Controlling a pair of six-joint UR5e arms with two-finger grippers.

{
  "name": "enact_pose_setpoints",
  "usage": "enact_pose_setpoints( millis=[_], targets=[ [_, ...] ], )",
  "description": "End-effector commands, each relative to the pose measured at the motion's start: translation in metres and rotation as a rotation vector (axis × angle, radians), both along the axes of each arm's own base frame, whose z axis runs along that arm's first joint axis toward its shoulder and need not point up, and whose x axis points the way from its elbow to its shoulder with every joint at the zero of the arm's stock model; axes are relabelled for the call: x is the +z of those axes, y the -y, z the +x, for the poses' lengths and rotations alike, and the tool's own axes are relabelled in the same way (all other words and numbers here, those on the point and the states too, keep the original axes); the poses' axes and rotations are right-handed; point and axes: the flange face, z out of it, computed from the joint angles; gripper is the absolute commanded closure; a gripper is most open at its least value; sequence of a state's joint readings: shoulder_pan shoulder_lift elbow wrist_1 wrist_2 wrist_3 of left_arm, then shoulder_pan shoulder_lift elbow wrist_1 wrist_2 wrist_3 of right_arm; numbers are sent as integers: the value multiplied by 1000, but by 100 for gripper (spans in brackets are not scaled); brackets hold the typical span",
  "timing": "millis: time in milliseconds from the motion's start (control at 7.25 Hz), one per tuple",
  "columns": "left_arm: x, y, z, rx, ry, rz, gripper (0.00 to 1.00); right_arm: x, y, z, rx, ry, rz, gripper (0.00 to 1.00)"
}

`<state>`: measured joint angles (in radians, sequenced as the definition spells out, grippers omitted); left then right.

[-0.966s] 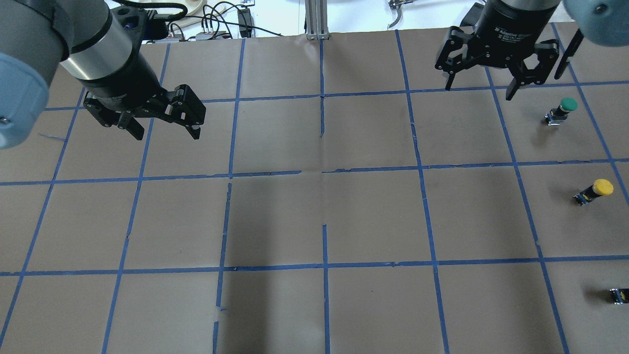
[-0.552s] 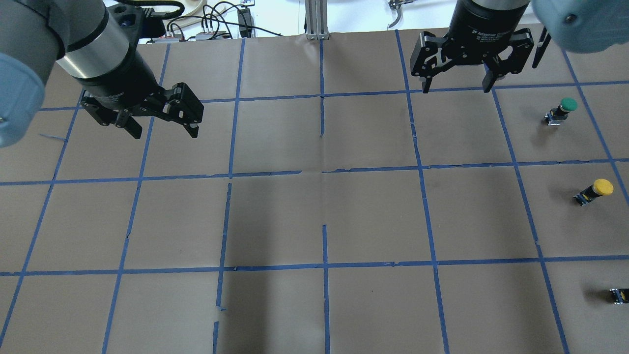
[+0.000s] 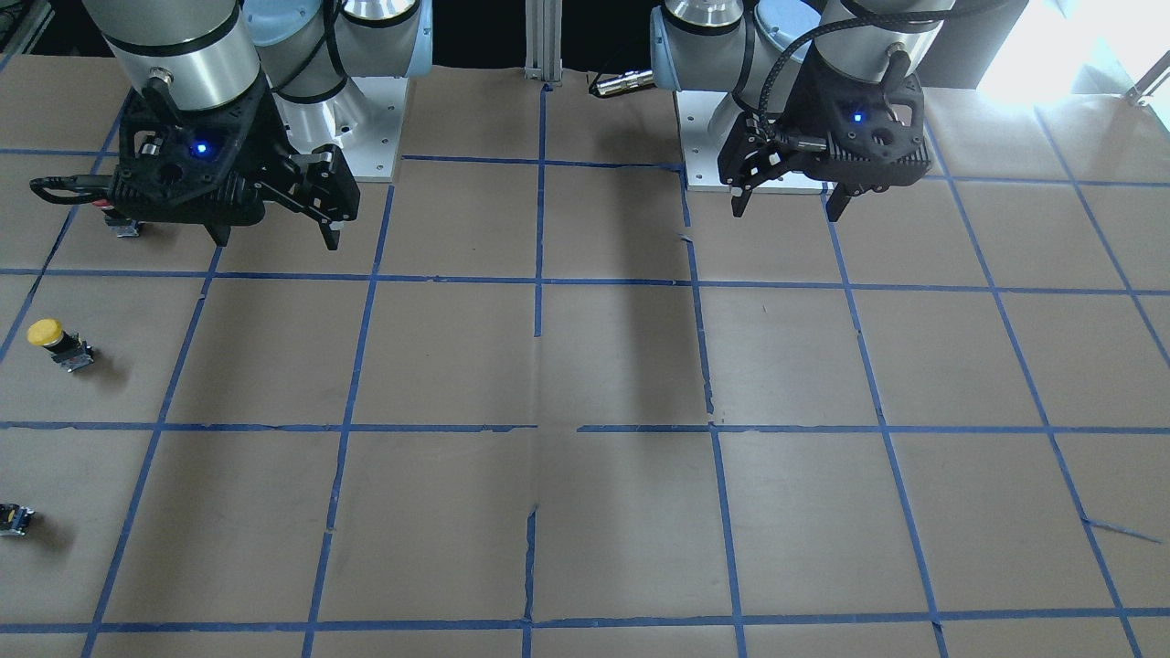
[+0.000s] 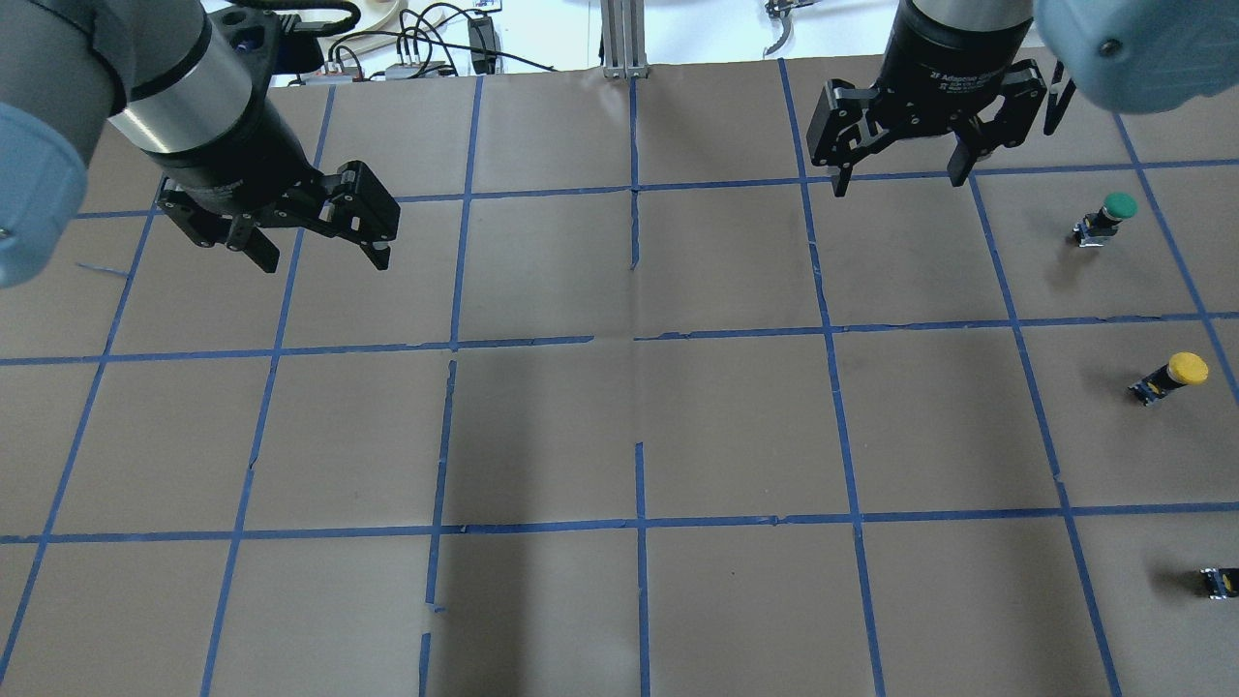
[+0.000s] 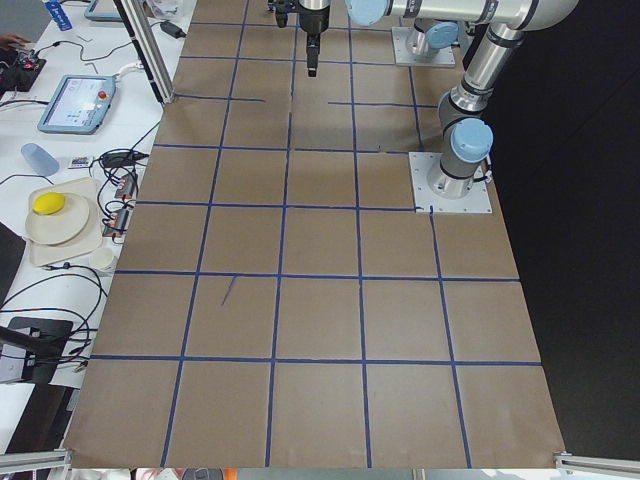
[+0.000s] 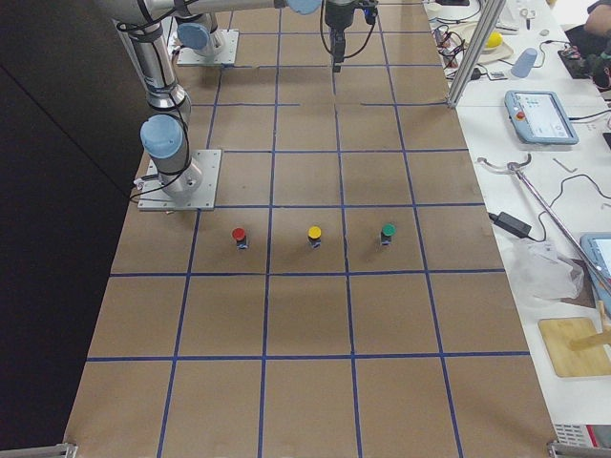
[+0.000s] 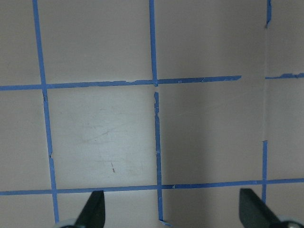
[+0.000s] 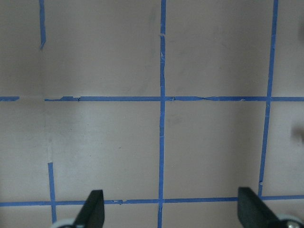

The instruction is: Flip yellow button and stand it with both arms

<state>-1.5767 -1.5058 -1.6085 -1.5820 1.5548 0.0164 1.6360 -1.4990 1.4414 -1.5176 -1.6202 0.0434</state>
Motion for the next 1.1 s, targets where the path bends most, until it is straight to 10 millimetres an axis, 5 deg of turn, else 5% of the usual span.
enact_pose_setpoints(
  millis=[0,966],
  targets=[
    [5,-1,1,2,-13,-11,0,2,-2,1,15,10,-5,0],
    [0,2,0,-1,-16,-4,0,2,-2,3,18,11,-7,0]
  ],
)
